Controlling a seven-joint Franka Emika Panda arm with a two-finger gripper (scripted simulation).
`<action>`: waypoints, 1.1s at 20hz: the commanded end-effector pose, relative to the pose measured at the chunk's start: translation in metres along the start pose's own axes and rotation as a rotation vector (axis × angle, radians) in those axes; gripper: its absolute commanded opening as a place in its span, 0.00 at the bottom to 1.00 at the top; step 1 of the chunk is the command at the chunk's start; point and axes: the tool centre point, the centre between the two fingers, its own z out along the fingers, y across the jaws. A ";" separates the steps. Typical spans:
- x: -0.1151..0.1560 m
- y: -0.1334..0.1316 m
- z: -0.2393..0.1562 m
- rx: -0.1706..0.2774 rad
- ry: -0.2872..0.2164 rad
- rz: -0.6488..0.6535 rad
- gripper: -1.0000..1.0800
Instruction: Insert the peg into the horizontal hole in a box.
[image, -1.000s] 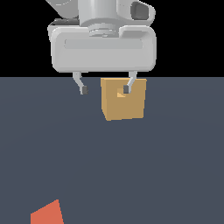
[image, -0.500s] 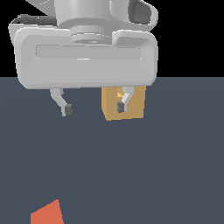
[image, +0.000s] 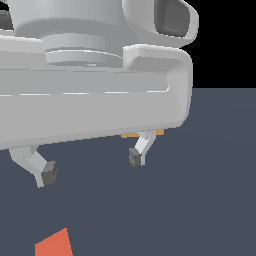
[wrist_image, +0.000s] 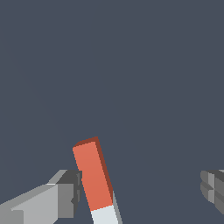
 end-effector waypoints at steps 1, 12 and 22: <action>-0.017 -0.006 0.007 0.001 0.001 -0.038 0.96; -0.092 -0.021 0.037 0.004 0.003 -0.196 0.96; -0.129 -0.021 0.050 0.006 0.004 -0.273 0.96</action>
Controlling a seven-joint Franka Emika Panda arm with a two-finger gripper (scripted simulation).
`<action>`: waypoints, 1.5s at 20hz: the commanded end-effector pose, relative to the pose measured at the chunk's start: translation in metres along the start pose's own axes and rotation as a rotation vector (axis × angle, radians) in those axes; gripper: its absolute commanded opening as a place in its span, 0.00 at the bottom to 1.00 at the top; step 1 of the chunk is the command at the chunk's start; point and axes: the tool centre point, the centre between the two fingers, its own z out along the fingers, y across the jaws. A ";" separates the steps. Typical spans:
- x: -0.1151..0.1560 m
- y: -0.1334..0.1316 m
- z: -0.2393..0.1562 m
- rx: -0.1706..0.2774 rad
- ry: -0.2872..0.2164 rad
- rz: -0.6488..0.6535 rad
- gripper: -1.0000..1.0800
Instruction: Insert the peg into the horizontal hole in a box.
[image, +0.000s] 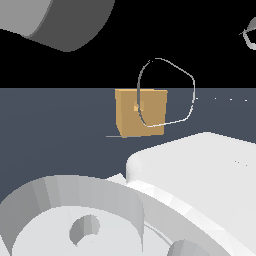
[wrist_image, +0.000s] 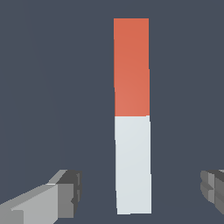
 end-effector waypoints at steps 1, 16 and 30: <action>-0.005 -0.001 0.002 0.000 0.000 -0.013 0.96; -0.007 -0.001 0.021 0.000 0.000 -0.016 0.96; -0.007 0.000 0.052 0.000 0.000 -0.016 0.00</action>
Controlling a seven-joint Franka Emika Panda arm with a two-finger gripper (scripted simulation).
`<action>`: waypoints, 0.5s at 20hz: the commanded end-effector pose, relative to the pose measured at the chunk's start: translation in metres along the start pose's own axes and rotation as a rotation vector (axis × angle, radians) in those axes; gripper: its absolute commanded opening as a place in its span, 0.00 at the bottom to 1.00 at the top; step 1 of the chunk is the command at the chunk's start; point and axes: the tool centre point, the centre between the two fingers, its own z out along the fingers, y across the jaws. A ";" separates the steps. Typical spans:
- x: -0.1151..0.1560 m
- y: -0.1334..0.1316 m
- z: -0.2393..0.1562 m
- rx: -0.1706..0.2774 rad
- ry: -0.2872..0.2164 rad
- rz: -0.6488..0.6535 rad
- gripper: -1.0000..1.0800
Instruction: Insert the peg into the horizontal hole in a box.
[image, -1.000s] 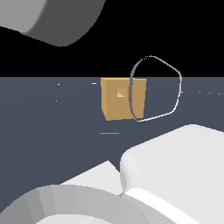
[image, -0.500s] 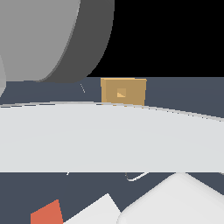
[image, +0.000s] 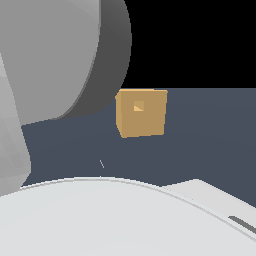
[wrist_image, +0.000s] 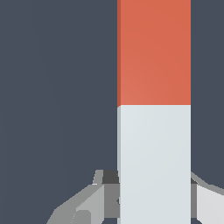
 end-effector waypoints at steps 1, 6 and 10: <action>0.000 0.000 0.000 0.000 -0.001 0.000 0.00; 0.000 0.000 0.000 0.000 -0.001 0.000 0.00; 0.001 0.001 0.000 0.000 0.000 0.001 0.00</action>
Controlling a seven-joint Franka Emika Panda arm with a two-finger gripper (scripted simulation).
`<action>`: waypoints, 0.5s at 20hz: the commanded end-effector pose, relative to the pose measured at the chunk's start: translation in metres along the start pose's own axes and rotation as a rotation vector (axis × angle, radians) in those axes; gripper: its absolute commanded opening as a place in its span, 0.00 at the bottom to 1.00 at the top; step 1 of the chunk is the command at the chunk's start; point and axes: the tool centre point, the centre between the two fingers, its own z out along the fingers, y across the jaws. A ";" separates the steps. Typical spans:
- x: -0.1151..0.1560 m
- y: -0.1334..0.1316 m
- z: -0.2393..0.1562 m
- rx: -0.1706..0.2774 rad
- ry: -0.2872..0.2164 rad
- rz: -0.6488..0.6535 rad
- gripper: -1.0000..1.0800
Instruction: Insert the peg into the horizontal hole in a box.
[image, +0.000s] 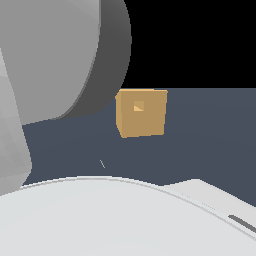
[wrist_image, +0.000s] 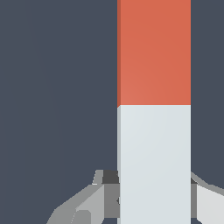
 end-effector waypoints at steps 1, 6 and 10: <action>0.002 0.002 -0.001 0.000 0.000 0.001 0.00; 0.013 0.010 -0.005 0.000 0.000 0.017 0.00; 0.030 0.022 -0.011 -0.001 0.000 0.040 0.00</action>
